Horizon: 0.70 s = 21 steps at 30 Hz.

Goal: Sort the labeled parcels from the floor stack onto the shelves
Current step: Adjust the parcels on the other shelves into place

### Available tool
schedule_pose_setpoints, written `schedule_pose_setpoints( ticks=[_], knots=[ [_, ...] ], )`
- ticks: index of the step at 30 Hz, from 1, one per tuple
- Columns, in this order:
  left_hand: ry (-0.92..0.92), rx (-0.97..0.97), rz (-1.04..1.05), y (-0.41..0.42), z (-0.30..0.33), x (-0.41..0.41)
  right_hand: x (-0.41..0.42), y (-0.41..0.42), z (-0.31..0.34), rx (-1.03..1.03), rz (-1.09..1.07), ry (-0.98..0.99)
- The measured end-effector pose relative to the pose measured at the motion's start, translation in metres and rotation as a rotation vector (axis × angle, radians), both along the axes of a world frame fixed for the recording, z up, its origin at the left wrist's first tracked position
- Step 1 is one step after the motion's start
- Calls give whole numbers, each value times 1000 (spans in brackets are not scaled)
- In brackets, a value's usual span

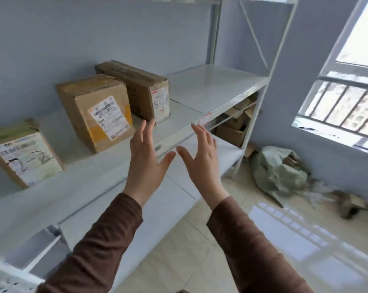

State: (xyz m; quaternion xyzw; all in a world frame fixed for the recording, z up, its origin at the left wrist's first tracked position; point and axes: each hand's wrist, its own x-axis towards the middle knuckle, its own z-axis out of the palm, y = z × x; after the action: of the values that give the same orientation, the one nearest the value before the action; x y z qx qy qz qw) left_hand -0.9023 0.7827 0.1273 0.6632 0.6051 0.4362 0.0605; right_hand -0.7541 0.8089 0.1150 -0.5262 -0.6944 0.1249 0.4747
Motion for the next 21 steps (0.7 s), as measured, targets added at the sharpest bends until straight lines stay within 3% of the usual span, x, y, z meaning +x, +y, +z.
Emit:
schedule_pose_setpoints(
  ticks=[8,15,21],
  knots=[
    [153,-42,-445,22,-6,249,259,-63,-1,1,-532,-88],
    [287,-5,-822,-38,-19,505,485,-177,-7,-130,-931,-237],
    [361,5,-1056,-87,-23,661,608,-254,-11,-269,-1190,-329]
  ],
)
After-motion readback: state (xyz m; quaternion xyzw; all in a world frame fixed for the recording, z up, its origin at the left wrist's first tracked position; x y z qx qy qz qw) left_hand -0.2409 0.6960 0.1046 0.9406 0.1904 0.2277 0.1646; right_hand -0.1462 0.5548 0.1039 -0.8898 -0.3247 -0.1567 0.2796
